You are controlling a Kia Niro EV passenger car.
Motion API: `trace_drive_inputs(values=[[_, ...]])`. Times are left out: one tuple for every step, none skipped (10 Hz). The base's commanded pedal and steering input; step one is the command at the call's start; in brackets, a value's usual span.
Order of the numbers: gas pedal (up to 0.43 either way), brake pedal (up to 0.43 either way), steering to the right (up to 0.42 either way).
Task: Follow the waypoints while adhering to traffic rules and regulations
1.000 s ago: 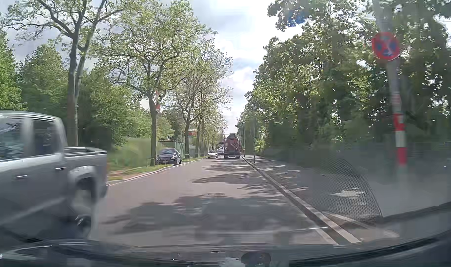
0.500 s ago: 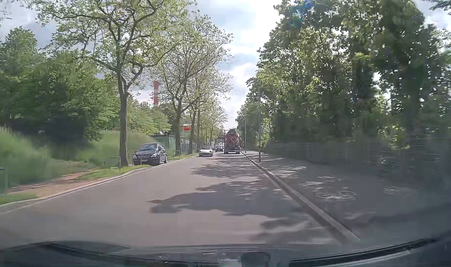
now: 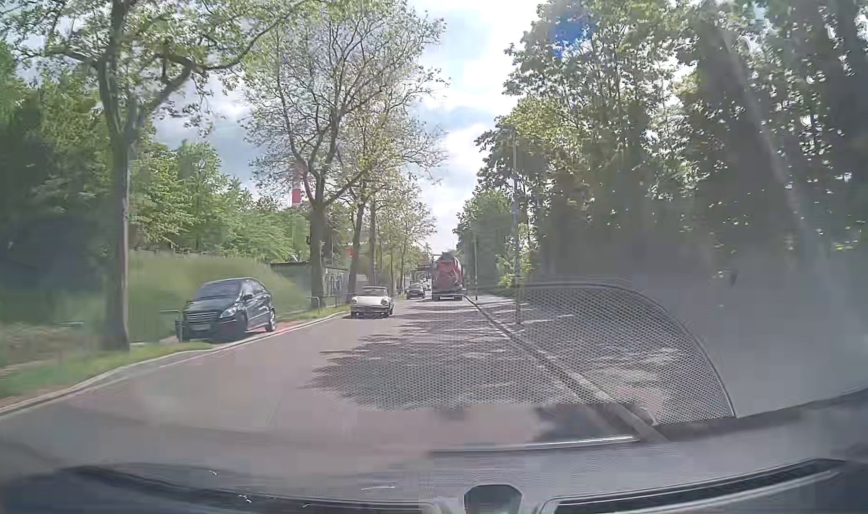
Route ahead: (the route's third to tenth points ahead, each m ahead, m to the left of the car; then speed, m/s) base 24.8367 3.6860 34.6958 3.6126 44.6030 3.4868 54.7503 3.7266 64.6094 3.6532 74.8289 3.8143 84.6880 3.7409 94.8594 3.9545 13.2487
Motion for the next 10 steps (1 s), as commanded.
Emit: trace_drive_inputs(values=[[0.059,0.000,-0.001],[0.059,0.000,0.000],[0.059,0.000,0.000],[0.059,0.000,-0.001],[0.067,0.000,0.000],[0.067,0.000,0.000],[0.067,0.000,0.000],[0.067,0.000,0.000],[0.067,0.000,-0.001],[0.067,0.000,-0.001]])
